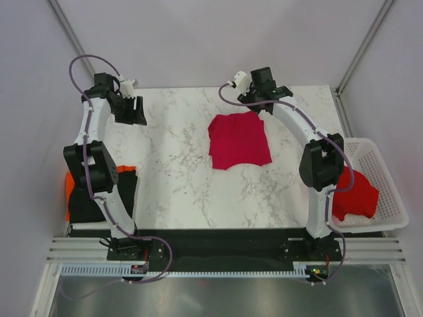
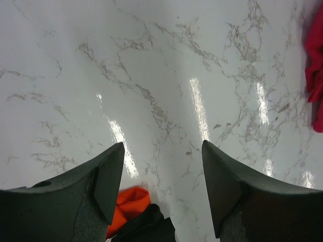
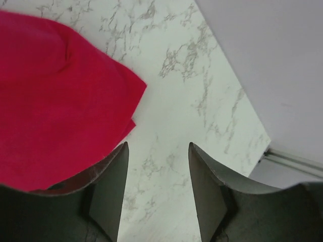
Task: Fold and stack the t-shirts
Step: Move the tshirt to the center of the board, then flatten the tshirt out
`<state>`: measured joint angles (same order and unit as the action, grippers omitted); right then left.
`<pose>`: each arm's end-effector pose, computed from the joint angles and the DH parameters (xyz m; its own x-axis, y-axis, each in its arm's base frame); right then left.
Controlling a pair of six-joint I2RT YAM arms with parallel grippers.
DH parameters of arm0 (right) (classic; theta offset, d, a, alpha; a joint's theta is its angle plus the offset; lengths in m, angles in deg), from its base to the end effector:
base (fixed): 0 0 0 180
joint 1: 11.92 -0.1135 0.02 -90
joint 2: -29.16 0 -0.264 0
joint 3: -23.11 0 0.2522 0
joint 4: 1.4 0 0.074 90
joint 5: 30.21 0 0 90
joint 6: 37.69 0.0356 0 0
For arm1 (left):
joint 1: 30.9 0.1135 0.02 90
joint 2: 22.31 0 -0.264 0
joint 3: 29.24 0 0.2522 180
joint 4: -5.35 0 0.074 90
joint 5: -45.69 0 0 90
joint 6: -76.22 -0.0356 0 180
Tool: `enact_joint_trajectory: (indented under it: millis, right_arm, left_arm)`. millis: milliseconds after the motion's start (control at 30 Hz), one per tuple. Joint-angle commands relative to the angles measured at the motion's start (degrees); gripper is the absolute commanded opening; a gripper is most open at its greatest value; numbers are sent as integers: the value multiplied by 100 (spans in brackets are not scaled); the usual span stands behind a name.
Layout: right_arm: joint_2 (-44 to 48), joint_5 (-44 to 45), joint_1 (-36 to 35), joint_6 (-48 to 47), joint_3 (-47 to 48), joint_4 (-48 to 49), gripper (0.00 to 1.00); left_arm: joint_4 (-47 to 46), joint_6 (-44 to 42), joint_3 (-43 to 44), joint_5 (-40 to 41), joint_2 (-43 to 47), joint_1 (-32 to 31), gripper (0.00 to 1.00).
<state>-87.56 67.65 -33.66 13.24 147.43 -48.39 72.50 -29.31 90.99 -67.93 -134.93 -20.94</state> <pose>0.4413 0.1707 0.3133 -0.2883 -0.7871 -0.5453 -0.5802 0.5966 -0.5545 0.4216 0.0596 0.2987 -0.8069 0.1074 -0.5809 0.2674 0.9432 -0.1970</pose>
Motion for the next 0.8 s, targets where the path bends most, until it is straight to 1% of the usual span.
enact_joint_trajectory:
  millis: [0, 67, 100, 133, 167, 200, 233, 267, 300, 367, 467, 600, 667, 767]
  right_arm:
    - [123, -501, 117, 408, 212, 326, 59]
    - [719, -1343, 109, 95, -760, 256, 58]
    - [948, -2062, 47, -99, -1173, 204, 58]
    - [1333, -2182, -66, -414, -1873, 64, 57]
    - [1476, -2235, -389, -548, -2176, -7, 56]
    - [1747, -2262, -532, -654, -2745, -25, 56]
    - [1872, -2262, -664, -837, -3003, 70, 54]
    - [1960, -2228, -918, -865, -3206, 141, 53]
    - [2109, -2253, -1024, -892, -3556, 342, 52]
    - [2206, -2262, -1296, -1032, -3848, 527, 49]
    - [2321, -2262, -1596, -1331, -4305, 888, 48]
    - [2225, -2131, -1851, -1735, -4789, 1484, 47]
    - [1971, -2043, -1887, -1675, -4729, 1565, 47]
    - [1698, -1955, -1904, -1665, -4544, 1653, 47]
  left_arm:
    - [5, -519, -241, 287, 512, -178, 71]
    - [14, -652, -443, 349, 644, -169, 71]
    - [31, -679, -478, 384, 671, -169, 71]
    - [66, -662, -557, 367, 706, -169, 71]
    - [58, -653, -627, 253, 811, -169, 71]
    - [-3, -618, -715, 209, 855, -178, 71]
    - [-12, -548, -864, 191, 882, -178, 71]
    - [-12, -435, -909, 69, 882, -178, 70]
    - [-12, -416, -962, 7, 882, -187, 68]
    - [-12, -407, -1137, 50, 891, -327, 66]
    - [-82, -276, -1357, -266, 1040, -328, 65]
    - [-451, -275, -1673, -118, 1137, -328, 65]
    - [-504, -197, -1665, -12, 1110, -328, 65]
    - [-592, -135, -1770, -73, 1181, -328, 65]
